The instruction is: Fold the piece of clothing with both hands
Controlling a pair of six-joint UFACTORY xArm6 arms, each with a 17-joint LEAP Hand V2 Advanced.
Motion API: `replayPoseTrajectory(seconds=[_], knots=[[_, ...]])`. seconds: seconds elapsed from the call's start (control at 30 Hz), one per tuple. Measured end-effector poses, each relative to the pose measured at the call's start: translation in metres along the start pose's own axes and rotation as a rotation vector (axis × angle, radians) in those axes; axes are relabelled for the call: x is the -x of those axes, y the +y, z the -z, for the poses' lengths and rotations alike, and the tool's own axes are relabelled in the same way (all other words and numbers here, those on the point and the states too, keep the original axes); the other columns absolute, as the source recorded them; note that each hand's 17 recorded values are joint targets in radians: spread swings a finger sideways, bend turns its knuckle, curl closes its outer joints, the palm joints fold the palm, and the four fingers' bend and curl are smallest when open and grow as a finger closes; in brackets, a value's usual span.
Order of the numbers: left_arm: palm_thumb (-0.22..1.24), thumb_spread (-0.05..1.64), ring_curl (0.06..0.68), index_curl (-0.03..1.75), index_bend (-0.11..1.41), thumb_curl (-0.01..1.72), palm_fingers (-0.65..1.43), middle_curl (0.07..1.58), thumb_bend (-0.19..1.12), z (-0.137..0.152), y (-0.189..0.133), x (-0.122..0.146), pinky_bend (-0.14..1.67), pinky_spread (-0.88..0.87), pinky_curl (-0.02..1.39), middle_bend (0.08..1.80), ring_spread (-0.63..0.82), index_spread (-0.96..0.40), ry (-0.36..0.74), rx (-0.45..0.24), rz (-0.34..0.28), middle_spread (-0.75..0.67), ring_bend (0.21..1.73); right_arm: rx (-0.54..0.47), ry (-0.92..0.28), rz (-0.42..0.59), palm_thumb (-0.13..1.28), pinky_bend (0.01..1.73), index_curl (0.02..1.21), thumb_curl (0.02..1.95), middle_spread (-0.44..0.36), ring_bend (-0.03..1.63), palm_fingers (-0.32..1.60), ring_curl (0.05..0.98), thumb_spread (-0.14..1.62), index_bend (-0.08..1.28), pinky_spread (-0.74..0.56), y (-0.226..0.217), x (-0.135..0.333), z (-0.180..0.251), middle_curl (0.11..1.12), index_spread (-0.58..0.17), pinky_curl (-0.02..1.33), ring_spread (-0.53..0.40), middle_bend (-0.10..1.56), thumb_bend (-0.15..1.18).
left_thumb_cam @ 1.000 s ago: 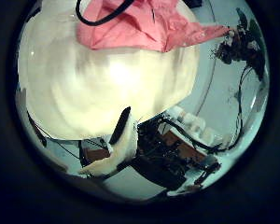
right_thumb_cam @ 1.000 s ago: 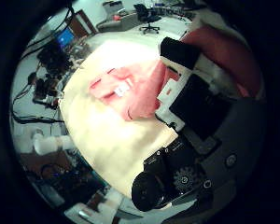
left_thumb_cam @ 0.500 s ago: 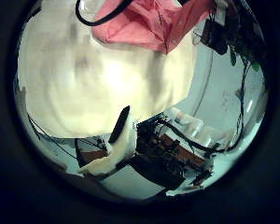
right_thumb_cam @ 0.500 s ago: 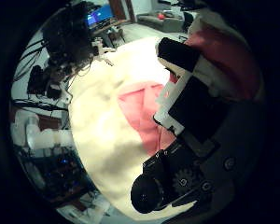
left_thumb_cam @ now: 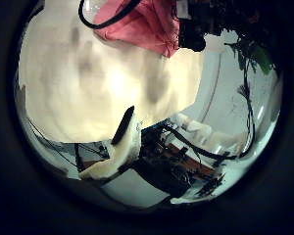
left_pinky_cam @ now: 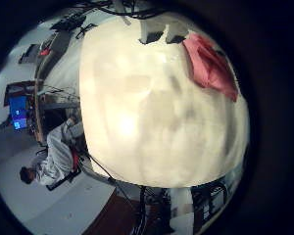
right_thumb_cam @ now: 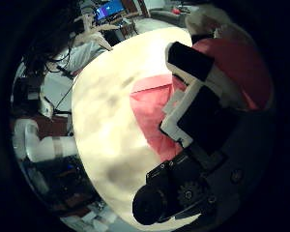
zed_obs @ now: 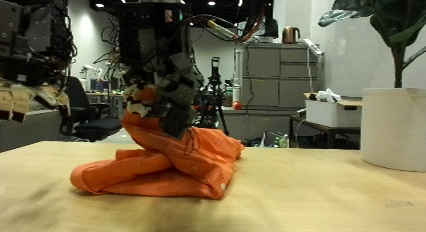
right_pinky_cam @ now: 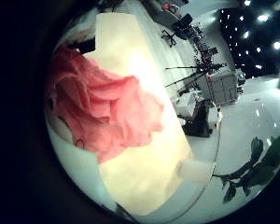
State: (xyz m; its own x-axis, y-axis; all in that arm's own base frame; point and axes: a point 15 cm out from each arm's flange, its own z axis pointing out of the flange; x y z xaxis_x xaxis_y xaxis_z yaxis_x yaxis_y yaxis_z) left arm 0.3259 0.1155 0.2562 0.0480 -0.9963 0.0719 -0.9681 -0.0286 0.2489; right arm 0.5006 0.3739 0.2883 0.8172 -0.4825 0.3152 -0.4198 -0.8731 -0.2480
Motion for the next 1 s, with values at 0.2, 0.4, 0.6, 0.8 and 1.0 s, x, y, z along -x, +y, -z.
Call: replayPoseTrajectory(seconds=[0.2,0.4,0.6,0.8,1.0], knots=[[0.39,1.17,0.211,0.37,0.19,0.29,0.09,0.28,-0.02,0.0,0.002,-0.002,0.22,0.49,0.31,0.18,0.49,0.04,0.001,-0.001,-0.003,0.25,0.36,-0.014,0.003,-0.029,0.83,1.05,0.74,0.38,-0.269,1.05,0.31,0.442,1.17,0.25,-0.43,0.005,-0.016,0.011,0.57,-0.469,0.47,-0.381,0.69,-0.03],[0.4,1.18,0.212,0.38,0.19,0.29,0.09,0.28,-0.02,0.002,0.001,-0.004,0.21,0.49,0.31,0.18,0.49,0.04,-0.005,-0.005,-0.006,0.25,0.36,-0.032,0.027,-0.073,0.69,1.1,0.58,0.38,-0.11,0.89,0.01,0.369,1.09,0.15,-0.01,0.021,-0.047,0.046,0.44,-0.39,0.45,-0.162,0.4,-0.04],[0.4,1.18,0.214,0.38,0.19,0.29,0.09,0.28,-0.02,0.014,-0.001,-0.013,0.21,0.49,0.31,0.18,0.48,0.04,-0.017,-0.031,-0.025,0.25,0.36,-0.029,0.062,-0.168,0.65,1.1,0.46,0.39,-0.04,0.82,-0.02,0.318,1.06,0.15,0.23,0.06,-0.093,0.101,0.4,-0.374,0.42,0.011,0.34,-0.03],[0.4,1.17,0.215,0.38,0.18,0.29,0.1,0.28,-0.02,0.023,-0.002,-0.032,0.21,0.48,0.32,0.18,0.48,0.04,-0.033,-0.038,-0.053,0.25,0.36,0.028,0.011,-0.293,0.65,1.04,0.4,0.4,-0.027,0.76,0.02,0.283,1.05,0.17,0.36,0.116,-0.108,0.141,0.38,-0.374,0.37,0.096,0.34,-0.03],[0.4,1.17,0.216,0.38,0.18,0.3,0.09,0.28,-0.02,0.032,0.01,-0.055,0.21,0.48,0.32,0.18,0.48,0.04,-0.046,-0.026,-0.08,0.25,0.36,0.209,-0.102,-0.407,0.63,0.88,0.38,0.4,0.038,0.63,-0.03,0.24,1.05,0.18,0.44,0.193,-0.09,0.172,0.36,-0.349,0.3,0.195,0.31,-0.03]])
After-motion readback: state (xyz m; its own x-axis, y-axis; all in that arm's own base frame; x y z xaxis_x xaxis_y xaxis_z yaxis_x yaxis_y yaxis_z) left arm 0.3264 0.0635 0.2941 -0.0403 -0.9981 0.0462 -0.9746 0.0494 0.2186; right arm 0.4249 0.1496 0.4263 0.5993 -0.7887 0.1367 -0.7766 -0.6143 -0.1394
